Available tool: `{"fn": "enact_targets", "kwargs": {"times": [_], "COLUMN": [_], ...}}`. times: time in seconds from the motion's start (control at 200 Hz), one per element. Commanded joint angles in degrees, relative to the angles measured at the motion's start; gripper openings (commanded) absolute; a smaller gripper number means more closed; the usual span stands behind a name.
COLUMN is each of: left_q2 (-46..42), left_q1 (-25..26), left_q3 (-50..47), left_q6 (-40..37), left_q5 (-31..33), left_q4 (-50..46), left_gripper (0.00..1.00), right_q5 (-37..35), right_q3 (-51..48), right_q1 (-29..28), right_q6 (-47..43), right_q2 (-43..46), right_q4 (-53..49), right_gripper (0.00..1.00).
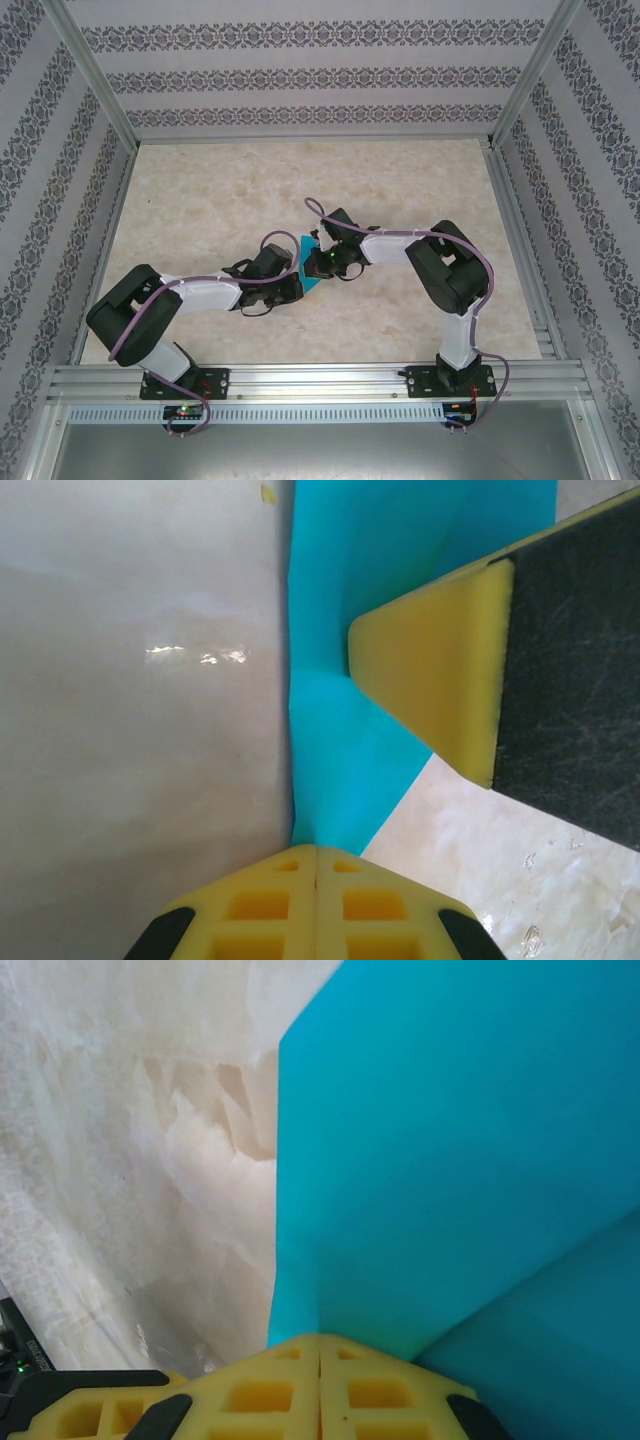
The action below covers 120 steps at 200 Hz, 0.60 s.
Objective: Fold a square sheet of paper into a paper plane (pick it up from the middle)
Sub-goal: Fourth fold the wing at the center of the table.
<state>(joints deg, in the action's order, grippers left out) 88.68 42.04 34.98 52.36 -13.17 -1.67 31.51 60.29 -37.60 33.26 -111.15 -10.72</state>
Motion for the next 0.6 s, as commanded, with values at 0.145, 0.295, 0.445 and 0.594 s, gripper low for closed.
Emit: {"fn": "enact_targets", "kwargs": {"times": [0.145, 0.295, 0.445, 0.594], "left_q2": [3.6, 4.9, 5.3, 5.4], "left_q1": [-0.1, 0.0, 0.0, 0.0], "left_q3": [-0.4, -0.1, 0.1, 0.3], "left_q6": [-1.5, -2.1, -2.4, -2.6], "left_q5": [-1.4, -1.7, -2.3, -2.3], "left_q4": [-11.7, -12.7, -12.7, -13.0], "left_gripper": [0.0, 0.0, 0.0, 0.0], "right_q5": [-6.4, -7.6, -9.1, -10.0], "right_q3": [1.1, 2.5, 5.4, 7.9], "right_q1": [4.4, 6.9, 9.0, 10.7], "right_q6": [-3.8, -4.6, -4.1, -3.3], "right_q2": [-1.4, -2.1, -4.4, -5.4], "right_q4": [0.1, -0.2, -1.8, -2.5], "right_gripper": [0.08, 0.08, 0.08, 0.09]}}
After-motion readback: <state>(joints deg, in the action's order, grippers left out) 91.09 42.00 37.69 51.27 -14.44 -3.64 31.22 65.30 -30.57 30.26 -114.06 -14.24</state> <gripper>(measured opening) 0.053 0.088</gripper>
